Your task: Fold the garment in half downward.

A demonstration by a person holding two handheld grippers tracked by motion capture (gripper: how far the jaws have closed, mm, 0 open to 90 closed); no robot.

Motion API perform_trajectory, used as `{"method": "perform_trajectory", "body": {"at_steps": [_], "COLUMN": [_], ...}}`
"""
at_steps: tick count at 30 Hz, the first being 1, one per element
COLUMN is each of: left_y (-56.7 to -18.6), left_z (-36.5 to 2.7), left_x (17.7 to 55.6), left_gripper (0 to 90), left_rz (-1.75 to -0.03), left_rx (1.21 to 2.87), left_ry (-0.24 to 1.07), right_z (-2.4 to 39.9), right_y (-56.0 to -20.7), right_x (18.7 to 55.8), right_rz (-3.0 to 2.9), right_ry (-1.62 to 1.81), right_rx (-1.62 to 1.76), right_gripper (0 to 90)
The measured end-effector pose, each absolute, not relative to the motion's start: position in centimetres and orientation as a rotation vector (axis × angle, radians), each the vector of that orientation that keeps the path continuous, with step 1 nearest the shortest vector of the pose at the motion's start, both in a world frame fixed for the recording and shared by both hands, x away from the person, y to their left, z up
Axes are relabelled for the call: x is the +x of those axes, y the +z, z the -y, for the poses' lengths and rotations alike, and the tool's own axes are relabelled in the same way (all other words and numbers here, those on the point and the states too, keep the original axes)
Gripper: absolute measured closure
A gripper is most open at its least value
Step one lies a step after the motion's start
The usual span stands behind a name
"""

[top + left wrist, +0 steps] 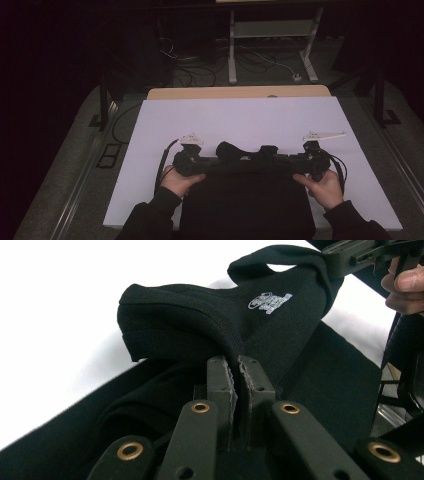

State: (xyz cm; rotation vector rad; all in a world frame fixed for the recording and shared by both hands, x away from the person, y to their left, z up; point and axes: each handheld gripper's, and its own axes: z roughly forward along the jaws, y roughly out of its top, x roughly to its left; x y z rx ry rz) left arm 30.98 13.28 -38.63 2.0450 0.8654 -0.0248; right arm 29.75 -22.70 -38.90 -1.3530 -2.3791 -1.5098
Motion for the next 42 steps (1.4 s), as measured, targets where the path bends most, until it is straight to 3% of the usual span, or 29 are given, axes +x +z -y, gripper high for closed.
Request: {"method": "perform_trajectory", "body": {"at_steps": [42], "left_y": [-41.8], "left_z": [-12.7], "left_x": [27.2], "left_gripper": [83.5], "left_rz": [-0.828], "left_rx": [2.194], "left_ry": [-0.109], "right_z": [22.1], "right_y": [-42.2], "right_x": [26.1], "right_rz": [2.389], "right_ry": [-1.252], "right_rx": [-1.299], "right_gripper": [84.8]}}
